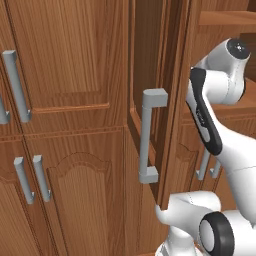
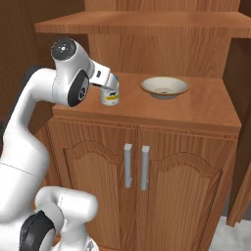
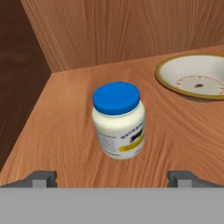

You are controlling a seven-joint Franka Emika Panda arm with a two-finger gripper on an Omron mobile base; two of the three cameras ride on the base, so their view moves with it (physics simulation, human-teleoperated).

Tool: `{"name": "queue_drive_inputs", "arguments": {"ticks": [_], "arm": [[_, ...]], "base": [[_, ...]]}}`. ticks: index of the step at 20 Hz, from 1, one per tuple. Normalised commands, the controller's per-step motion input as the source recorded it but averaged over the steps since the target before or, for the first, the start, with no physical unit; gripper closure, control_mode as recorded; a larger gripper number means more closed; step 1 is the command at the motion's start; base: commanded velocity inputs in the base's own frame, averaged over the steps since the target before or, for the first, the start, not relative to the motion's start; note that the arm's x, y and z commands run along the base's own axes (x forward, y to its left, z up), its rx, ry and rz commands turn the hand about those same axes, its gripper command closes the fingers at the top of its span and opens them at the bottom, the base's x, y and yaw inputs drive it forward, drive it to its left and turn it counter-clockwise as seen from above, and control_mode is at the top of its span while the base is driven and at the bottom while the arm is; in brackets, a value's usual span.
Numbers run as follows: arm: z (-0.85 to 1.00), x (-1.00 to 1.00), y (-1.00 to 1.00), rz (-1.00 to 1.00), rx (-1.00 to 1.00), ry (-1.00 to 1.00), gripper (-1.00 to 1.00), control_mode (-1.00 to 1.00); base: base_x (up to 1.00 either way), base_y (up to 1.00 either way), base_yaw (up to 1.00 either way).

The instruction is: Open the cabinet. Place the bowl and condiment on the counter. Then place the lime and garlic on the cutting board.

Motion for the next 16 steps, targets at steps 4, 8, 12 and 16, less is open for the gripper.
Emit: {"name": "queue_drive_inputs", "arguments": {"ticks": [4, 8, 12, 16], "arm": [[-0.01, 0.18, -0.03, 0.0, 0.0, 0.0, -1.0, -1.0], [0.0, 0.27, -0.04, 0.0, 0.0, 0.0, -1.0, -1.0], [-0.07, 0.41, -0.02, 0.0, 0.0, 0.01, -1.0, -1.0], [-0.08, 0.39, -0.04, 0.0, 0.0, 0.01, -1.0, -1.0]], "base": [[0.0, 0.0, 0.0], [0.0, 0.0, 0.0], [0.0, 0.0, 0.0], [0.0, 0.0, 0.0]]}}
